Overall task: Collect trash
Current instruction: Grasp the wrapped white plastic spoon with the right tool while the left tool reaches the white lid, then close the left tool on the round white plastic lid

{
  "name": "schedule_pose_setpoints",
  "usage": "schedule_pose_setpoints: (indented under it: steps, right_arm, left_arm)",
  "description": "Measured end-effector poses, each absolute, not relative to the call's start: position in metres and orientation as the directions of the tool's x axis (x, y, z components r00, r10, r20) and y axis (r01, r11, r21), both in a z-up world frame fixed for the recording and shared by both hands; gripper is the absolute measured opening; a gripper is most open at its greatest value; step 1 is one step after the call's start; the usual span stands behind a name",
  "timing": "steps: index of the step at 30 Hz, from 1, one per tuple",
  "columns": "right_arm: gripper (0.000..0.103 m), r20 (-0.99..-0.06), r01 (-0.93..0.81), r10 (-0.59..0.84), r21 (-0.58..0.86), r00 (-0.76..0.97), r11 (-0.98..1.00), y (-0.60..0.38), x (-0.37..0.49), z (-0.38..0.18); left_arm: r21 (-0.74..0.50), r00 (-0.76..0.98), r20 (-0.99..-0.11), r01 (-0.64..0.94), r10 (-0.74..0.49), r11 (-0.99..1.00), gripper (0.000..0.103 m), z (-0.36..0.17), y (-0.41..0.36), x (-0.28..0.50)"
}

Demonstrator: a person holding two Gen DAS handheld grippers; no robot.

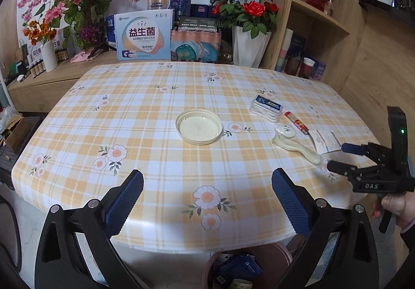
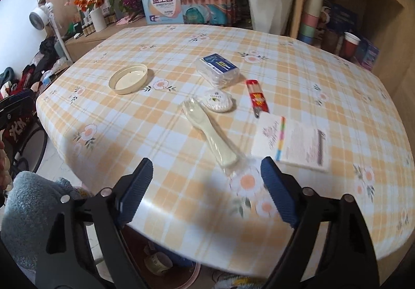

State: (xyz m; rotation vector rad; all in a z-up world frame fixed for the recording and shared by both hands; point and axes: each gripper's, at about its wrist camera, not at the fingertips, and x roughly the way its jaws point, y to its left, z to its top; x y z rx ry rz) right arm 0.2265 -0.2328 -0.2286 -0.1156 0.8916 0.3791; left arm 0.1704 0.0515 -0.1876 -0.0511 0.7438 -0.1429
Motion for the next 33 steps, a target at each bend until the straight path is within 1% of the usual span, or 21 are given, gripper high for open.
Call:
schedule_pose_setpoints:
  steps: [3,6,8,11,13,14,15,16,17,19,22,28,33]
  right_arm:
    - [0.078,-0.797,-0.396,0.269,0.04,0.541,0.917,-0.219,0.255,-0.241]
    - [0.076,-0.815,-0.41,0.258,0.028,0.519,0.912,-0.21,0.274,-0.253]
    - [0.073,-0.825,-0.408,0.252,0.028,0.507,0.913,-0.209,0.284,-0.259]
    - [0.064,-0.836,-0.397,0.258,0.053,0.483,0.916,-0.21,0.295,-0.265]
    - [0.054,-0.844,-0.401,0.265,0.065,0.466,0.914,-0.21,0.298,-0.268]
    - [0.051,-0.849,-0.406,0.264,0.065,0.458,0.912,-0.209,0.299,-0.27]
    - [0.045,-0.852,-0.412,0.268,0.068,0.45,0.909,-0.209,0.3,-0.271]
    - [0.037,-0.853,-0.417,0.274,0.074,0.444,0.906,-0.209,0.3,-0.272]
    - [0.032,-0.852,-0.419,0.281,0.081,0.442,0.905,-0.209,0.3,-0.271]
    - [0.025,-0.847,-0.419,0.293,0.092,0.444,0.903,-0.21,0.299,-0.269]
    - [0.022,-0.837,-0.42,0.317,0.116,0.447,0.9,-0.21,0.297,-0.266]
    - [0.022,-0.803,-0.39,0.352,0.164,0.481,0.906,-0.218,0.291,-0.254]
    - [0.022,-0.795,-0.357,0.348,0.178,0.496,0.917,-0.227,0.289,-0.252]
  left_arm:
    - [-0.1,0.706,-0.692,0.117,-0.154,0.988,0.097,-0.202,0.054,0.196]
    - [-0.087,0.689,-0.709,0.126,-0.151,0.988,0.097,-0.213,0.054,0.221]
    - [-0.076,0.68,-0.718,0.136,-0.149,0.988,0.097,-0.221,0.053,0.242]
    - [-0.072,0.663,-0.734,0.143,-0.15,0.987,0.097,-0.231,0.05,0.267]
    - [-0.065,0.648,-0.747,0.152,-0.149,0.986,0.097,-0.24,0.048,0.286]
    - [-0.061,0.641,-0.753,0.156,-0.148,0.986,0.097,-0.244,0.047,0.294]
    - [-0.058,0.633,-0.76,0.158,-0.147,0.986,0.097,-0.248,0.046,0.301]
    - [-0.063,0.622,-0.769,0.158,-0.149,0.985,0.097,-0.252,0.047,0.309]
    - [-0.068,0.617,-0.772,0.156,-0.151,0.985,0.097,-0.254,0.046,0.313]
    - [-0.081,0.604,-0.782,0.15,-0.156,0.985,0.097,-0.259,0.048,0.324]
    - [-0.061,0.591,-0.793,0.163,-0.147,0.985,0.097,-0.264,0.043,0.333]
    - [-0.008,0.568,-0.816,0.174,-0.106,0.985,0.097,-0.273,0.029,0.349]
    - [0.026,0.538,-0.841,0.151,-0.06,0.988,0.097,-0.284,0.027,0.367]
